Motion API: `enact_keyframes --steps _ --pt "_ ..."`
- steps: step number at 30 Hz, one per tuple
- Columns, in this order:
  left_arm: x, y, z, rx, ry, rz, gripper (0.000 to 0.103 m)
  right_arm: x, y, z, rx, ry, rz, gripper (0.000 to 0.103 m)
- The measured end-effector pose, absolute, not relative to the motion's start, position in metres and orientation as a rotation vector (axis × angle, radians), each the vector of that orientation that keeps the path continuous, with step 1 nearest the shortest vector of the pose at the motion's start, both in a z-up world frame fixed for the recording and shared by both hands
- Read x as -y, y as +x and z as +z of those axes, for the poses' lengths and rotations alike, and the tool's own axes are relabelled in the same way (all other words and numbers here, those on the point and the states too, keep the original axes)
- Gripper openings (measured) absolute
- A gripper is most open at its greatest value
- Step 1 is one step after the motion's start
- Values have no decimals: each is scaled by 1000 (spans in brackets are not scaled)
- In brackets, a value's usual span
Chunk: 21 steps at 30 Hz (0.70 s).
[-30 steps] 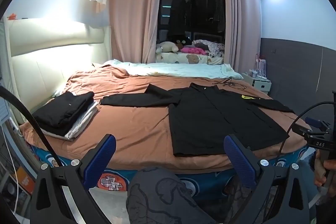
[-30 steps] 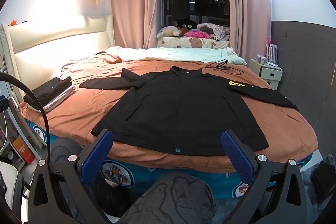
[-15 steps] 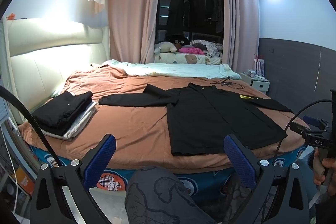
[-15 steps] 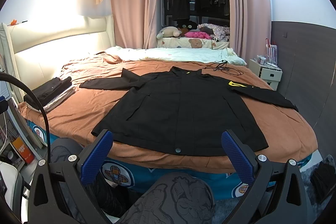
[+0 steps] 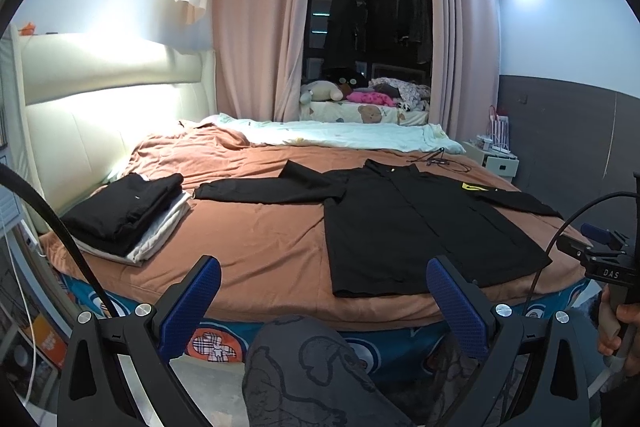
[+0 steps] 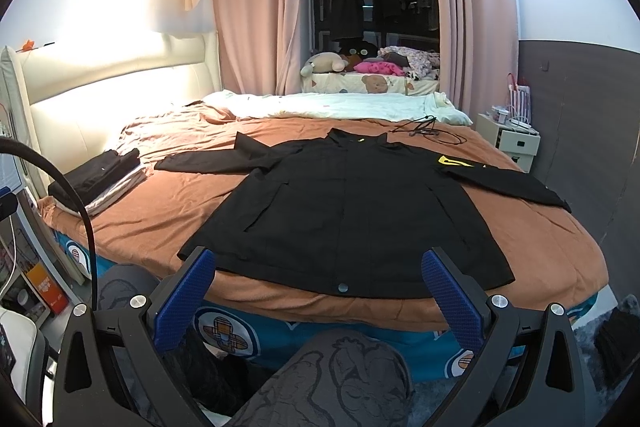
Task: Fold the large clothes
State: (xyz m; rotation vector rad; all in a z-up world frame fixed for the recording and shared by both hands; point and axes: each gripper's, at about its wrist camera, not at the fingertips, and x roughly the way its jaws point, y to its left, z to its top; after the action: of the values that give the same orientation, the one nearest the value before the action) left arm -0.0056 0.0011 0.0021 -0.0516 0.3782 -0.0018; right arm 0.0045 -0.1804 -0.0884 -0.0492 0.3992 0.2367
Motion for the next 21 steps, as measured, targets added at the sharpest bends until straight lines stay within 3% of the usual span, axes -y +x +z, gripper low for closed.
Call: enact_keyframes --steps 21 --pt "-9 -13 0 -368 -63 1 103 174 2 -87 -389 -69 236 103"
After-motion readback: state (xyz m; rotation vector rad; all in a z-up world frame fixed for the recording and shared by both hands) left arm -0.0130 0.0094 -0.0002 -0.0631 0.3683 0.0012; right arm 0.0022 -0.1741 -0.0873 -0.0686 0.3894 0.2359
